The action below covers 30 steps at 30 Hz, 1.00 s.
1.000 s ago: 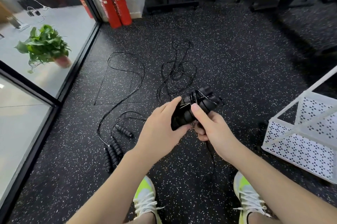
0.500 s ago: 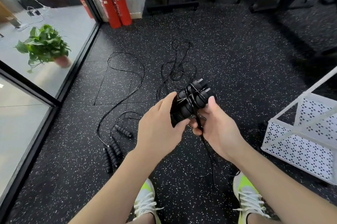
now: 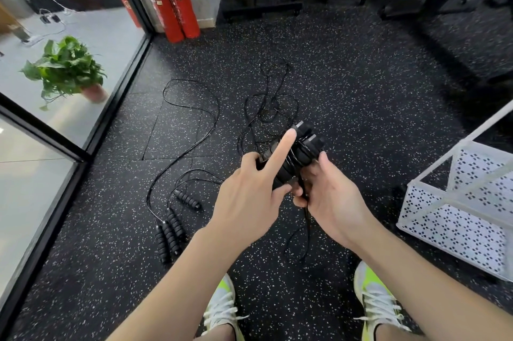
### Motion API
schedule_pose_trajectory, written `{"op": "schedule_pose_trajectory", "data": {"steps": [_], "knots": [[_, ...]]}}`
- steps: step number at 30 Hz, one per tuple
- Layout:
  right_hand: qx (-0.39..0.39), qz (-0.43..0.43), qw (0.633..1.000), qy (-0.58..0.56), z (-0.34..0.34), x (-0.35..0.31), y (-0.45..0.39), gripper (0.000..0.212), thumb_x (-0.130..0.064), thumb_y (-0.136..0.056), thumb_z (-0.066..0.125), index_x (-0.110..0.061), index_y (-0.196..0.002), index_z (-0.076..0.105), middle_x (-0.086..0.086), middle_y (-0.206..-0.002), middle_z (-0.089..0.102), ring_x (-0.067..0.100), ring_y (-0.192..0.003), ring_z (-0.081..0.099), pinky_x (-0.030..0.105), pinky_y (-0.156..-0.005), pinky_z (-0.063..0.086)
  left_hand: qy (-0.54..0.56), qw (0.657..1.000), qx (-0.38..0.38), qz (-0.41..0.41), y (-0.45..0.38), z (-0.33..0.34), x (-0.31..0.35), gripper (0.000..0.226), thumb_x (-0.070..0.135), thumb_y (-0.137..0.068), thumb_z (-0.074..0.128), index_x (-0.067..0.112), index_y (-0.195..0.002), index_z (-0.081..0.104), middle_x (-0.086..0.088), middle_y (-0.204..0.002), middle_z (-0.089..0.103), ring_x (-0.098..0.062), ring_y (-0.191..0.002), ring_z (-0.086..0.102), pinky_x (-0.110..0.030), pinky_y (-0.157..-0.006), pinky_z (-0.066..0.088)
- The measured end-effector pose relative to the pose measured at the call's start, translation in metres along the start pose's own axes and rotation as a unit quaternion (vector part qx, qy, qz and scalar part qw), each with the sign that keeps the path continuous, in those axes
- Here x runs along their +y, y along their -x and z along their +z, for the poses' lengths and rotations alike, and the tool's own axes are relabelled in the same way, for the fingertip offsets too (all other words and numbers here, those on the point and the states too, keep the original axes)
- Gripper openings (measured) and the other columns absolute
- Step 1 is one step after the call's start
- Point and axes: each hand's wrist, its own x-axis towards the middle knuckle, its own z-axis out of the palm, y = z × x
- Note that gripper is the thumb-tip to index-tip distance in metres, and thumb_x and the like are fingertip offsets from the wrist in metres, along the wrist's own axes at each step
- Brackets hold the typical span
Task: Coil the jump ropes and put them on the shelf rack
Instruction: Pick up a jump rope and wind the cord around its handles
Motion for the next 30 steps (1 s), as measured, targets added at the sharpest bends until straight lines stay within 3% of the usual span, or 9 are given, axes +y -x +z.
{"op": "schedule_pose_trajectory", "data": {"steps": [4, 7, 11, 15, 21, 25, 27, 29, 30], "knots": [[-0.015, -0.007, 1.0, -0.006, 0.001, -0.001, 0.002, 0.05, -0.047, -0.108, 0.025, -0.023, -0.118, 0.068, -0.003, -0.088, 0.06, 0.015, -0.073, 0.037, 0.034, -0.067, 0.031, -0.007, 1.0, -0.008, -0.008, -0.001, -0.001, 0.001, 0.091, 0.048, -0.102, 0.053, 0.063, -0.147, -0.024, -0.005, -0.131, 0.043, -0.022, -0.072, 0.043, -0.03, -0.067, 0.035], [-0.015, -0.006, 1.0, 0.003, 0.0, -0.001, 0.0, 0.05, -0.044, -0.109, 0.023, -0.018, -0.127, 0.062, -0.006, -0.085, 0.06, 0.014, -0.071, 0.037, 0.034, -0.067, 0.03, -0.004, 1.0, -0.012, -0.015, 0.0, -0.001, 0.0, 0.087, 0.049, -0.102, 0.053, 0.062, -0.149, -0.018, -0.004, -0.134, 0.043, -0.029, -0.081, 0.06, -0.03, -0.069, 0.036], [-0.01, -0.009, 1.0, 0.02, 0.001, -0.001, 0.0, 0.048, -0.039, -0.109, 0.025, -0.013, -0.13, 0.059, -0.004, -0.084, 0.052, 0.012, -0.069, 0.035, 0.033, -0.066, 0.03, 0.026, 0.999, -0.009, -0.032, 0.0, 0.001, 0.0, 0.083, 0.049, -0.1, 0.057, 0.062, -0.148, -0.011, -0.005, -0.134, 0.046, -0.037, -0.089, 0.065, -0.034, -0.07, 0.04], [0.049, 0.004, 0.999, 0.014, 0.007, -0.006, -0.002, 0.032, -0.029, -0.108, 0.03, -0.017, -0.098, 0.058, -0.006, -0.072, 0.051, 0.014, -0.066, 0.033, 0.032, -0.063, 0.028, 0.042, 0.999, -0.007, -0.033, 0.001, 0.002, 0.003, 0.083, 0.05, -0.099, 0.058, 0.063, -0.146, -0.009, -0.006, -0.136, 0.048, -0.041, -0.093, 0.065, -0.037, -0.072, 0.044], [0.023, 0.056, 0.997, -0.044, -0.005, -0.01, -0.009, 0.03, -0.028, -0.101, 0.038, -0.012, -0.118, 0.056, 0.001, -0.087, 0.046, 0.012, -0.063, 0.035, 0.031, -0.059, 0.027, 0.041, 0.999, -0.002, -0.024, 0.0, 0.004, 0.001, 0.083, 0.052, -0.1, 0.056, 0.064, -0.146, -0.011, -0.007, -0.133, 0.049, -0.041, -0.093, 0.066, -0.037, -0.072, 0.044], [0.028, 0.049, 0.997, -0.046, -0.006, -0.011, -0.01, 0.023, -0.031, -0.102, 0.043, -0.014, -0.114, 0.052, -0.002, -0.079, 0.048, 0.012, -0.062, 0.037, 0.031, -0.058, 0.027, 0.065, 0.997, 0.002, -0.033, 0.001, 0.004, 0.003, 0.08, 0.052, -0.1, 0.055, 0.065, -0.147, -0.008, -0.003, -0.122, 0.052, -0.041, -0.093, 0.065, -0.04, -0.076, 0.049], [0.074, 0.046, 0.996, 0.003, -0.002, -0.008, -0.01, 0.025, -0.032, -0.104, 0.04, -0.012, -0.105, 0.054, 0.001, -0.076, 0.051, 0.014, -0.06, 0.04, 0.035, -0.059, 0.029, 0.053, 0.998, -0.004, -0.033, 0.0, 0.004, 0.003, 0.077, 0.05, -0.1, 0.056, 0.064, -0.148, -0.003, -0.003, -0.118, 0.051, -0.041, -0.09, 0.065, -0.04, -0.074, 0.049], [0.119, 0.042, 0.973, 0.192, 0.001, -0.005, -0.006, 0.044, -0.043, -0.104, 0.034, -0.011, -0.089, 0.059, 0.005, -0.073, 0.06, 0.017, -0.059, 0.047, 0.038, -0.064, 0.036, 0.047, 0.998, -0.013, -0.041, -0.001, 0.004, 0.003, 0.076, 0.045, -0.099, 0.057, 0.062, -0.148, 0.001, -0.003, -0.111, 0.051, -0.041, -0.088, 0.064, -0.039, -0.074, 0.048], [0.114, 0.032, 0.943, 0.31, 0.003, -0.004, -0.002, 0.051, -0.048, -0.106, 0.029, -0.012, -0.086, 0.059, 0.004, -0.072, 0.065, 0.015, -0.06, 0.052, 0.035, -0.066, 0.04, 0.051, 0.997, -0.015, -0.047, -0.001, 0.005, 0.003, 0.077, 0.042, -0.098, 0.058, 0.062, -0.148, 0.002, -0.003, -0.108, 0.052, -0.041, -0.087, 0.063, -0.04, -0.074, 0.048]]}}
